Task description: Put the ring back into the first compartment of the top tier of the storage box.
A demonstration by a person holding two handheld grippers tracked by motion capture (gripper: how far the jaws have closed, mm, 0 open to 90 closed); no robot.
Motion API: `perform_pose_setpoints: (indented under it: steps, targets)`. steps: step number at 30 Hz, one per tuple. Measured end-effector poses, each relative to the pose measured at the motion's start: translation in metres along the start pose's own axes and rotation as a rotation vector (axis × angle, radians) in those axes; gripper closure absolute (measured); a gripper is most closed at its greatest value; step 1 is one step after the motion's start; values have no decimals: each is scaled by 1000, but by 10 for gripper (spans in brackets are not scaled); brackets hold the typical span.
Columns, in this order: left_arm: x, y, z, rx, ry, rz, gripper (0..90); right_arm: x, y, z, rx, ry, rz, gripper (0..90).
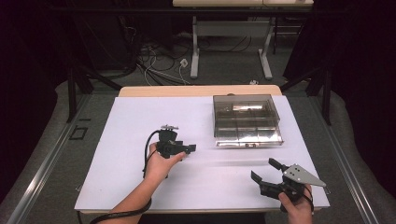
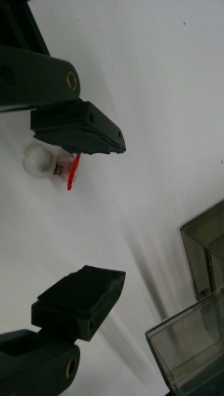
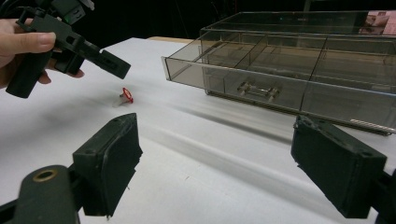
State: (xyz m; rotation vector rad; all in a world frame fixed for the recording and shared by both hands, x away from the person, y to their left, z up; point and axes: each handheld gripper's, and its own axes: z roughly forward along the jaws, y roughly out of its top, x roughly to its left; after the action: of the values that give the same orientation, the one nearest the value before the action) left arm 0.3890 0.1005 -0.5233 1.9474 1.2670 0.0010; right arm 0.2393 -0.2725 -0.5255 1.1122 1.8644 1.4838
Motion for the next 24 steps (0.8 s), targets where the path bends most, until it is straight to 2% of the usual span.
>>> perform_pose_setpoints:
  steps: [2, 6, 15, 21, 22, 24]
  targets:
    - [-1, 0, 2, 8, 4, -23, 323, 0, 0, 0, 0, -2, 2, 150]
    - [0, 2, 6, 33, 23, -20, 326, 0, 0, 0, -2, 2, 3, 149]
    - [5, 2, 14, 74, 50, -71, 350, 0, 0, 0, 2, 4, 3, 150]
    - [8, 1, 16, 96, 56, -73, 381, 0, 0, 0, 1, 5, 3, 150]
    - [7, 1, 16, 97, 58, -84, 386, 0, 0, 0, 0, 5, 5, 149]
    - [8, 1, 16, 107, 59, -76, 394, 0, 0, 0, 1, 2, 2, 149]
